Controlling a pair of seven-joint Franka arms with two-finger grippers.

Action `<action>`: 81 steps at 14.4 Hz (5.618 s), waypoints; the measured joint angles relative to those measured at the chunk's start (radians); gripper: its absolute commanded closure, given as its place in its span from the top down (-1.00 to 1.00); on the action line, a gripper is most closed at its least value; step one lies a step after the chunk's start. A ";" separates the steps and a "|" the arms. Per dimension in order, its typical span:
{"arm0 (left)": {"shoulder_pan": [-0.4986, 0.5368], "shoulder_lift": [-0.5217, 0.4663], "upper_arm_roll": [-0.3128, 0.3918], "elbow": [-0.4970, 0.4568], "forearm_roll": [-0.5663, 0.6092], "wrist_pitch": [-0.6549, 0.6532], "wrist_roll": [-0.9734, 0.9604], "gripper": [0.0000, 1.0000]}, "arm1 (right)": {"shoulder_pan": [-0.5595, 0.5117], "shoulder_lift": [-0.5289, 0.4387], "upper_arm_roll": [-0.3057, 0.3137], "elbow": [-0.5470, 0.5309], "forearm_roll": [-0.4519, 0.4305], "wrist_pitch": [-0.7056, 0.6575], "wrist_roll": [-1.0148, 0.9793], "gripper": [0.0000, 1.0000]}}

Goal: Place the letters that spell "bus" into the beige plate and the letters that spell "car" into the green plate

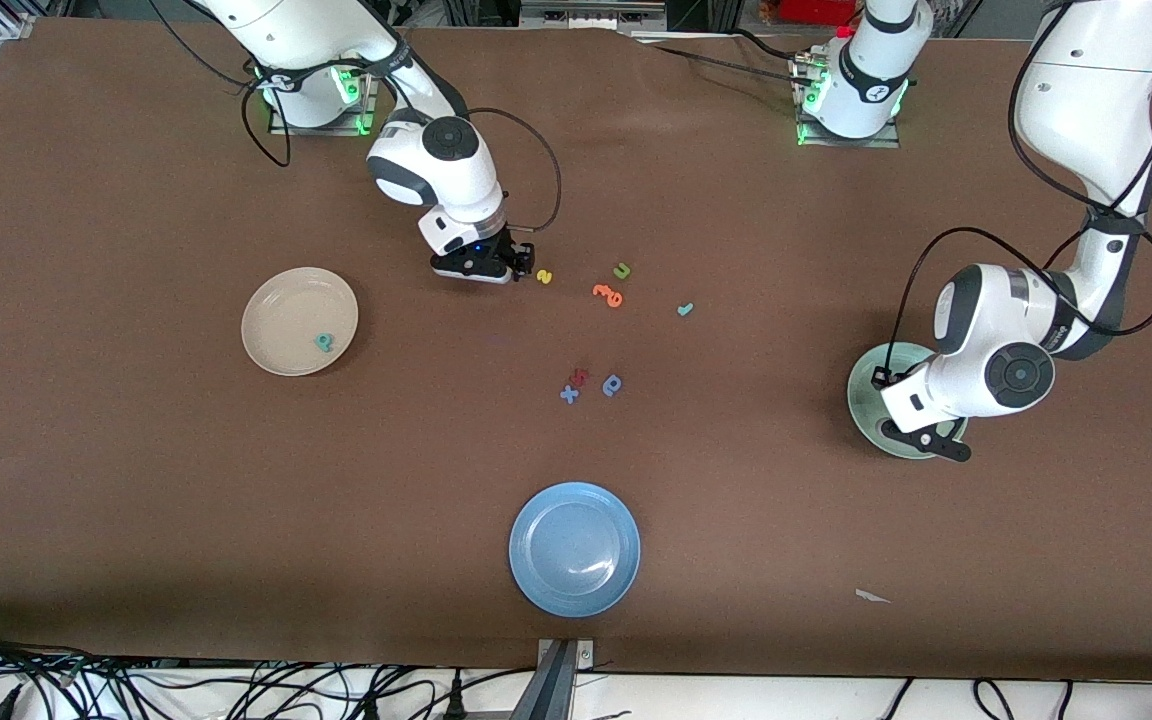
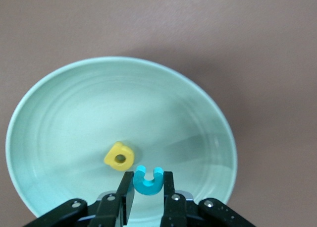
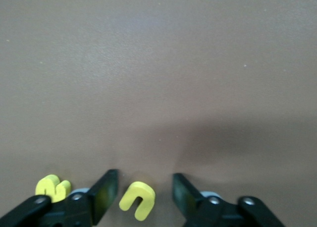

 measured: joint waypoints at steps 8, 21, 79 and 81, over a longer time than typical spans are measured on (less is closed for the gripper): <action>0.033 -0.065 -0.029 -0.048 -0.009 0.025 0.015 1.00 | 0.000 0.001 -0.005 0.001 -0.006 0.003 0.001 0.99; 0.024 -0.224 -0.374 -0.366 -0.115 0.288 -0.582 1.00 | 0.041 -0.107 0.156 -0.102 -0.026 -0.096 0.269 1.00; -0.043 -0.014 -0.433 -0.111 0.200 0.048 -0.938 -0.63 | -0.217 -0.242 0.179 -0.228 -0.245 -0.059 0.073 -1.00; 0.027 -0.017 -0.432 -0.107 0.200 0.043 -0.834 -0.65 | -0.294 -0.260 0.179 -0.244 -0.245 -0.059 -0.045 -1.00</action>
